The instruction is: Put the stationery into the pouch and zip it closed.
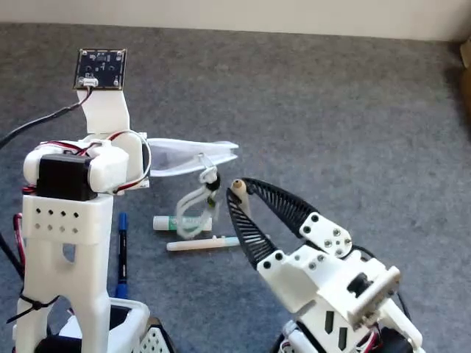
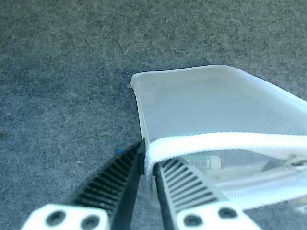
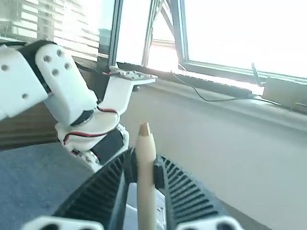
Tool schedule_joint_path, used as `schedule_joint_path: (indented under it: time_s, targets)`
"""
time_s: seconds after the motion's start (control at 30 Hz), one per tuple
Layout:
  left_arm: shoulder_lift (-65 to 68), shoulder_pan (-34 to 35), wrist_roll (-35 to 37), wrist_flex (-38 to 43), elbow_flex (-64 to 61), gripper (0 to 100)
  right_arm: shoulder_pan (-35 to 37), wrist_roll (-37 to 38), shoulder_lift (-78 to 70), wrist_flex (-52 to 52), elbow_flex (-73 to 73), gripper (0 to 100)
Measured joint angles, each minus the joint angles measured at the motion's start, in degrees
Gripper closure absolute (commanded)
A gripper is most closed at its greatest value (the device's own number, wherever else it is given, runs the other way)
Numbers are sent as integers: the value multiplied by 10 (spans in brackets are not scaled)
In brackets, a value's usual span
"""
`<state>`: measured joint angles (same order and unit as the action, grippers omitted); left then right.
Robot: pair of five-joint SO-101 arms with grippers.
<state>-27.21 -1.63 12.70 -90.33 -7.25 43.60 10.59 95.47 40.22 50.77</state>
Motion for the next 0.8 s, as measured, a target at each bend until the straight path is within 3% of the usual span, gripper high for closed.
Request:
schedule_joint_path:
  time_s: [0.47,0.8]
  targets:
    - [0,0,0,0,0,992,18,0,1,-174,4,995]
    - [0,0,0,0,0,992,20,0,-7,-358,131,995]
